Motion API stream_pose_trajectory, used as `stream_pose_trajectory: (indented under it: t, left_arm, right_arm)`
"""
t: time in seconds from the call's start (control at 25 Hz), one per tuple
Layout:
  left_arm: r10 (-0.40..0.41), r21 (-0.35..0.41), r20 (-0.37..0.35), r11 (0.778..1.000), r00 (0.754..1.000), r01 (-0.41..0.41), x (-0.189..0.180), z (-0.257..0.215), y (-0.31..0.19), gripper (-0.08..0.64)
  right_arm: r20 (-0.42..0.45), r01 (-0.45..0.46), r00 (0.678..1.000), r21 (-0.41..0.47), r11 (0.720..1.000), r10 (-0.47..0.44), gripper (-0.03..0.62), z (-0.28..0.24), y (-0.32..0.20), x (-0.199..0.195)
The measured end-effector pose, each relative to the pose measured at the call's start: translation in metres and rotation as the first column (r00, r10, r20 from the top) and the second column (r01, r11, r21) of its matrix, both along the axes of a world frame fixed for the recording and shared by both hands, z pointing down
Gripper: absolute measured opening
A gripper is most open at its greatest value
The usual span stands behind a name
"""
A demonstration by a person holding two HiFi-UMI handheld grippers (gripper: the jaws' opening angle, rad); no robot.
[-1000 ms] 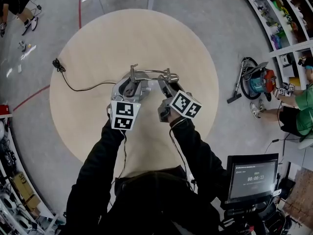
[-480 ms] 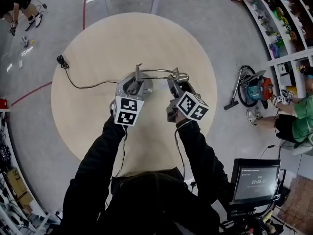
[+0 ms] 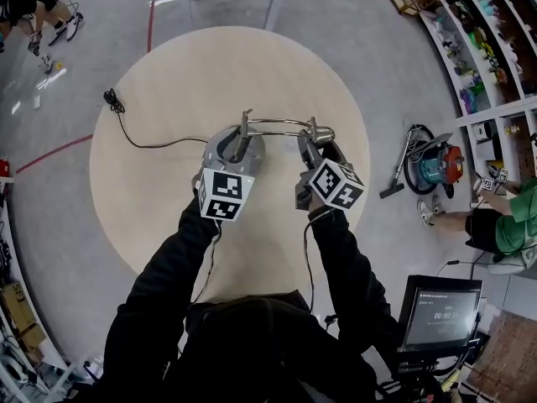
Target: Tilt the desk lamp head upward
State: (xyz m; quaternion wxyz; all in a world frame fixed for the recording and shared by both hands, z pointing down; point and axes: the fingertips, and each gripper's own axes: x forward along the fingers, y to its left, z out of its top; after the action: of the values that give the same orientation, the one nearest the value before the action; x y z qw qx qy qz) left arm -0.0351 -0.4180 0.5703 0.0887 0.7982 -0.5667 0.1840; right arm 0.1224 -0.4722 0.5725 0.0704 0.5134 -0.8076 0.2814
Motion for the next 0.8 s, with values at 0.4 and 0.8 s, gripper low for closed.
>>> stream_pose_trajectory:
  t: [0.4,0.8]
  left_arm:
    - [0.023,-0.008,-0.038,1.000,0.999,-0.023,-0.002,0.010,-0.013,0.115]
    - [0.035,-0.048,-0.073,0.998,0.997,-0.039,0.009,0.016,-0.026,0.117]
  right_arm:
    - [-0.226,0.053,0.974,0.148,0.988,-0.019,0.325,-0.048,-0.017,0.002]
    - [-0.454,0.143,0.891,0.247,0.958,-0.016,0.325,-0.090,-0.027,0.002]
